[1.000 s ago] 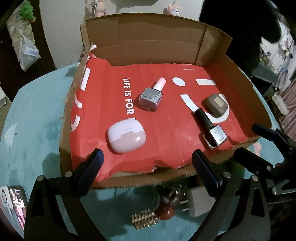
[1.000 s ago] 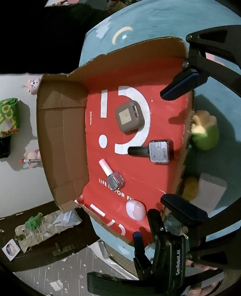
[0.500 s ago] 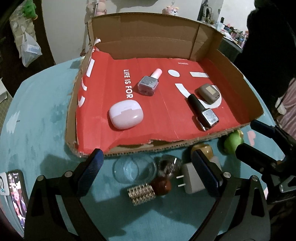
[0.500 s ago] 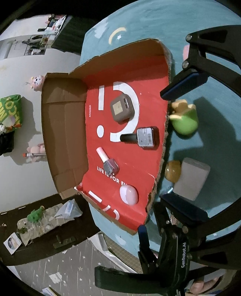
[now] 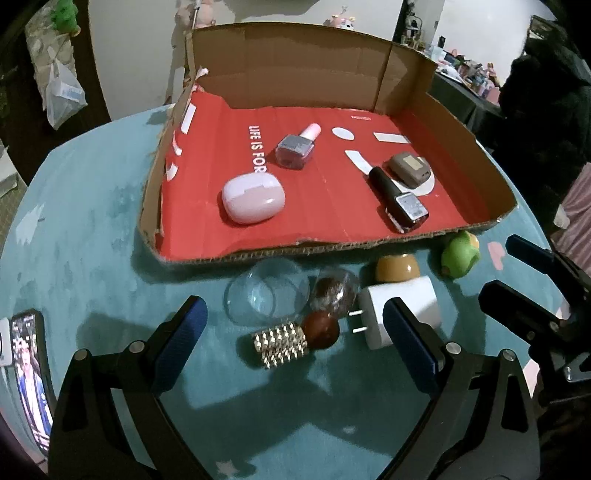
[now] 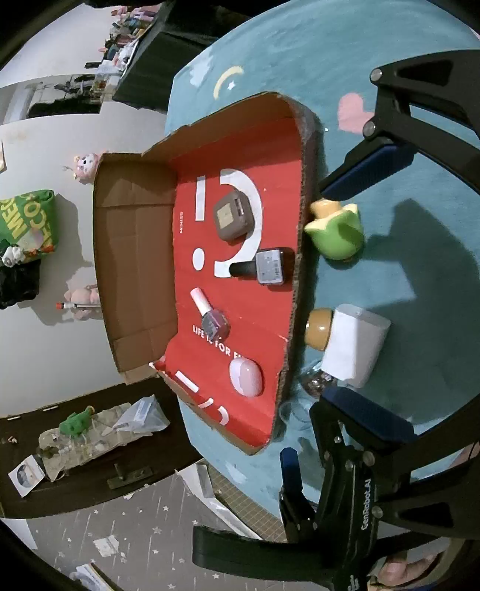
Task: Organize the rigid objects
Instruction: 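Grasp the studded gold magnet cylinder with the left gripper while the right grasps the white charger plug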
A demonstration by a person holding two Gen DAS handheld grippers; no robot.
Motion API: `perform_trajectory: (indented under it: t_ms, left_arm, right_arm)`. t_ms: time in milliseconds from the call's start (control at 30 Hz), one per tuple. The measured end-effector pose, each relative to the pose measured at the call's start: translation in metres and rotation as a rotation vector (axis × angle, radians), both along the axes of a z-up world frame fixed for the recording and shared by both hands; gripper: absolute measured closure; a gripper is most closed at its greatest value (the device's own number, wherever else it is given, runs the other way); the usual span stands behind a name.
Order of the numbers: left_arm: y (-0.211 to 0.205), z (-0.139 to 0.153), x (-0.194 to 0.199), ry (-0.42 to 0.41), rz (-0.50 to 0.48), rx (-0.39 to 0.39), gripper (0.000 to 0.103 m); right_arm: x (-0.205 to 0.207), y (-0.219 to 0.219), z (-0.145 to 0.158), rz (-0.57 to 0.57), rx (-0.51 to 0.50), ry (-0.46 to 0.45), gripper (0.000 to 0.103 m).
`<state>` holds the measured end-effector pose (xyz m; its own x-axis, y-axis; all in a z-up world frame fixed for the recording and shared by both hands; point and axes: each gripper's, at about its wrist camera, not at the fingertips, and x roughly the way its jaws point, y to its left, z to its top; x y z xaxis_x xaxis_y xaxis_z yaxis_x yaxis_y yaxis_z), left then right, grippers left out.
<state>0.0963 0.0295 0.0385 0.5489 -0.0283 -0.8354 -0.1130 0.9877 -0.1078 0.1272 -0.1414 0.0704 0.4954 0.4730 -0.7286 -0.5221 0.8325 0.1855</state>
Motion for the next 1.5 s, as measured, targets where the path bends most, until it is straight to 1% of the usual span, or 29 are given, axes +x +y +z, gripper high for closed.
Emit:
perform_trajectory:
  t_ms: [200, 300, 367, 500, 567, 800, 933, 1233, 1300, 1367, 1500]
  left_arm:
    - [0.003, -0.004, -0.011, -0.01, 0.019, 0.007, 0.006]
    - [0.009, -0.009, -0.013, -0.011, 0.028, -0.031, 0.006]
    - [0.014, -0.011, -0.015, -0.013, 0.046, -0.048, 0.006]
    - [0.021, -0.012, -0.017, -0.021, 0.094, -0.006, 0.007]
    - [0.023, -0.014, -0.018, -0.019, 0.099, 0.0, 0.007]
    - [0.023, -0.028, -0.019, 0.012, 0.087, 0.003, 0.007]
    - [0.024, -0.033, -0.02, 0.018, 0.092, 0.023, 0.007]
    - [0.033, -0.044, -0.024, 0.045, 0.107, 0.05, 0.007]
    - [0.034, -0.044, -0.025, 0.045, 0.111, 0.061, 0.007]
    - [0.035, -0.044, -0.026, 0.048, 0.118, 0.066, 0.007]
    - [0.035, -0.045, -0.027, 0.045, 0.124, 0.069, 0.007]
  right_arm:
    - [-0.006, -0.005, -0.009, -0.008, -0.004, 0.007, 0.0]
    - [-0.008, -0.007, -0.012, -0.01, 0.002, 0.019, 0.002]
    - [-0.01, -0.007, -0.014, -0.002, 0.01, 0.026, 0.006]
    - [-0.015, -0.004, -0.017, 0.018, 0.023, 0.035, 0.009]
    - [-0.018, -0.001, -0.019, 0.03, 0.027, 0.04, 0.009]
    - [-0.023, 0.015, -0.032, 0.064, 0.018, 0.072, 0.01]
    - [-0.021, 0.025, -0.039, 0.081, 0.019, 0.092, 0.011]
    - [-0.014, 0.049, -0.05, 0.11, -0.002, 0.092, 0.012]
    - [-0.012, 0.051, -0.053, 0.109, -0.023, 0.083, 0.015]
    - [-0.012, 0.052, -0.056, 0.102, -0.062, 0.074, 0.022]
    - [-0.015, 0.04, -0.056, 0.089, -0.073, 0.062, 0.023]
